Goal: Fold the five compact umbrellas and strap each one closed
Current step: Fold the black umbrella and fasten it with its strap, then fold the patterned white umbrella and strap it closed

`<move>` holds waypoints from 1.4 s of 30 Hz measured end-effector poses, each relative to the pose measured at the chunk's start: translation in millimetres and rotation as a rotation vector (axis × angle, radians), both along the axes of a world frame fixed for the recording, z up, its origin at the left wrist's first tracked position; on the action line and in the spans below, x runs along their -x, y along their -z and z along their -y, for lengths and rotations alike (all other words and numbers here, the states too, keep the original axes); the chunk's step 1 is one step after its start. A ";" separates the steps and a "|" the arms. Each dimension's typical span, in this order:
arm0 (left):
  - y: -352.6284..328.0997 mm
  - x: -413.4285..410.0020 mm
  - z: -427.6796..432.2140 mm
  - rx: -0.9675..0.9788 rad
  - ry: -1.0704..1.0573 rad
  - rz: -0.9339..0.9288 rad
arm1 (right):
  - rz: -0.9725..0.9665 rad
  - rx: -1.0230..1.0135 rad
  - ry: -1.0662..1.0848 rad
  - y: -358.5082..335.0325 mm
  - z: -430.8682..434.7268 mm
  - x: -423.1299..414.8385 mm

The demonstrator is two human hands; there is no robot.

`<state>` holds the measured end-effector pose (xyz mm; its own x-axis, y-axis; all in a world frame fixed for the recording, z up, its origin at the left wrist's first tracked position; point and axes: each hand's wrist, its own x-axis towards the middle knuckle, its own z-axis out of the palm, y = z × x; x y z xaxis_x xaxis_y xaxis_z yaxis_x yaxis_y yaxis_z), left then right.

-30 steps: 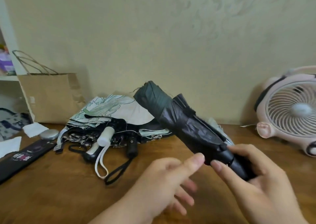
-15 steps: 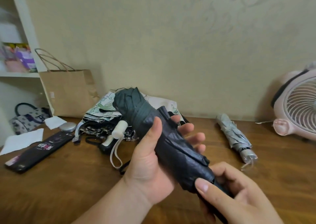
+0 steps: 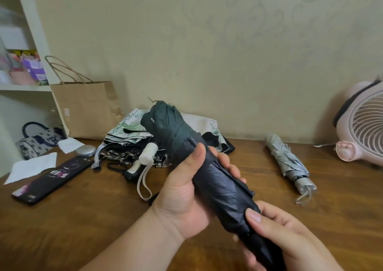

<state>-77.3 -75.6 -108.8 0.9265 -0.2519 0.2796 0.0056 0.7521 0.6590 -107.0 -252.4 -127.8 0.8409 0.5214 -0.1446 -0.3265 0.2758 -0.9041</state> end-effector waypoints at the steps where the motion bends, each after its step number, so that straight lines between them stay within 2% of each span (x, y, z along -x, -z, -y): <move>1: -2.4 2.1 3.5 -0.035 -0.050 -0.053 | -0.015 0.029 -0.023 0.4 0.0 -1.6; 3: -6.6 3.0 8.8 -0.103 -0.158 -0.215 | 0.024 0.121 -0.027 0.3 -1.2 -4.1; 5: -9.1 1.2 10.8 -0.126 -0.205 -0.363 | 0.131 0.247 0.091 1.9 -3.0 -5.3; 9: -9.0 -6.5 18.2 -0.220 -0.250 -0.530 | 0.722 0.735 0.437 6.8 -2.9 -4.4; 11: -10.3 -11.1 26.4 -0.294 -0.211 -0.557 | 0.812 0.846 0.460 1.3 -2.3 -7.4; 13: -12.7 -16.8 36.6 -0.369 -0.104 -0.567 | 0.761 0.873 0.467 -7.6 -0.6 -14.2; 16: -20.7 -28.6 52.9 -0.375 0.025 -0.590 | 0.666 0.886 0.519 -15.7 9.2 -31.8; 21: -12.4 -57.1 74.0 -0.339 0.002 -0.542 | 0.533 0.722 0.605 -19.0 26.6 -61.5; 25: 5.7 -85.0 95.4 -0.409 -0.127 -0.558 | 0.689 0.938 0.615 -12.8 33.6 -84.4; 29: 15.1 -125.9 109.3 -0.479 -0.188 -0.582 | 0.698 1.069 0.643 -18.5 37.1 -115.9; 32: 21.3 -162.1 112.2 -0.714 -0.292 -0.490 | 0.630 1.224 0.599 -25.0 40.0 -145.0; 35: 29.7 -195.1 109.1 -1.201 -0.411 -0.354 | 0.613 1.475 0.472 -23.8 42.1 -172.3; 37: 31.3 -203.6 105.8 -1.424 -0.368 -0.290 | 0.603 1.658 0.337 -23.0 38.9 -184.2; 39: 34.2 -210.5 102.0 -1.490 -0.329 -0.260 | 0.618 1.778 0.280 -21.6 34.2 -193.8; 42: 35.5 -205.9 94.4 -1.417 -0.299 -0.326 | 0.656 1.839 0.336 -19.2 30.0 -199.4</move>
<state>128.6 -170.0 -144.3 0.9640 0.0762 -0.2549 0.2581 -0.4996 0.8269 92.4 -282.4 -108.6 0.9955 -0.0317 0.0895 -0.0264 -0.9978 -0.0602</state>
